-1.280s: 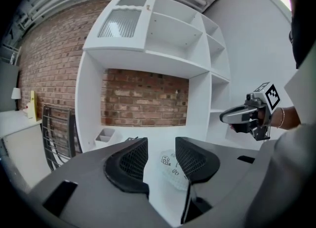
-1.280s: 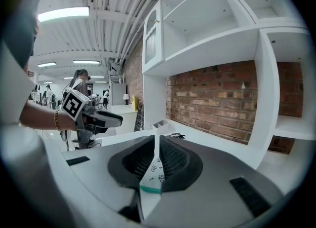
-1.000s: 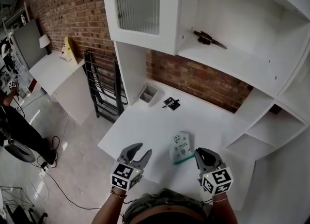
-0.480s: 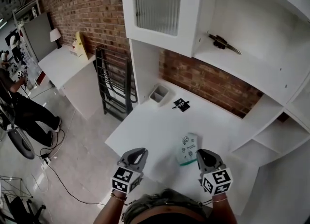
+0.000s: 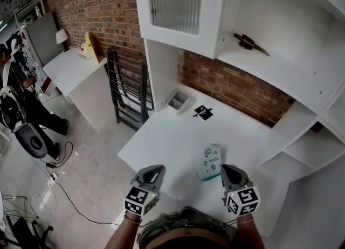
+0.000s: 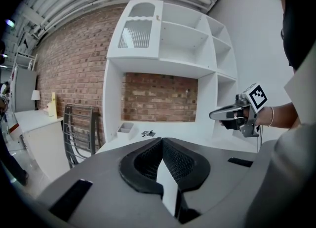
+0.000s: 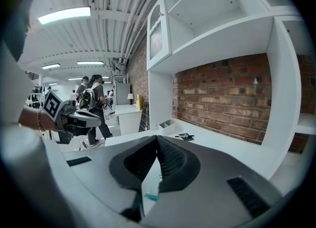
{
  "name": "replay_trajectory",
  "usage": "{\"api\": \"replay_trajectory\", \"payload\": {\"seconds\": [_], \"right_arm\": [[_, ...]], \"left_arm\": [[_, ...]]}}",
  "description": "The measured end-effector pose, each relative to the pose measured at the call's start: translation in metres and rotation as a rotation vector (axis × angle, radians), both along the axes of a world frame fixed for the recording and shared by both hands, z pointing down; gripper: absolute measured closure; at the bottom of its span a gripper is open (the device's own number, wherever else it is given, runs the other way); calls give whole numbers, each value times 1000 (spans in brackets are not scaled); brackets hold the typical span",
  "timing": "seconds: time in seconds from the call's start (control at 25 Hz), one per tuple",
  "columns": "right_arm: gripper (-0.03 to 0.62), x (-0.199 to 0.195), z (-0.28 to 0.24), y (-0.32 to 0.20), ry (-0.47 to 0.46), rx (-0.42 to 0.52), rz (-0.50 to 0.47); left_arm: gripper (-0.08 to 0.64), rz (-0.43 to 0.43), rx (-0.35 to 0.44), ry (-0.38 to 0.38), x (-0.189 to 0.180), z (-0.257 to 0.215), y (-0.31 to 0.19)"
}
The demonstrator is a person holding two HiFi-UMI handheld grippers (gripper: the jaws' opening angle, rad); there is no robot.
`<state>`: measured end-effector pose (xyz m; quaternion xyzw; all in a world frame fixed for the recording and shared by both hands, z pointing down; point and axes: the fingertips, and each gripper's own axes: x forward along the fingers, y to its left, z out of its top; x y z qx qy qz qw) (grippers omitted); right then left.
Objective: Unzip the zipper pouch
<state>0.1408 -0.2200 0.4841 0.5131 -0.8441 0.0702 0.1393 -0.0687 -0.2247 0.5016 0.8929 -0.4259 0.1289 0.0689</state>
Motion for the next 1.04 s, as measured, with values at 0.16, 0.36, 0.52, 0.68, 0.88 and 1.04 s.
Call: {"api": "replay_trajectory", "payload": {"seconds": [0.16, 0.36, 0.52, 0.68, 0.88, 1.04], "right_arm": [[592, 1, 2, 4, 10, -4, -8], [592, 1, 0, 4, 4, 10, -17], [592, -2, 1, 3, 7, 8, -24], [591, -2, 5, 0, 18, -3, -32], [591, -4, 6, -5, 25, -3, -34], [591, -5, 7, -9, 31, -8, -33]], "left_arm": [[557, 3, -3, 3, 4, 2, 4], [557, 11, -1, 4, 9, 3, 5], [557, -2, -16, 10, 7, 6, 5], [557, -16, -28, 28, 8, 8, 2], [557, -20, -35, 58, 8, 6, -4], [557, -16, -30, 28, 6, 7, -8]]}}
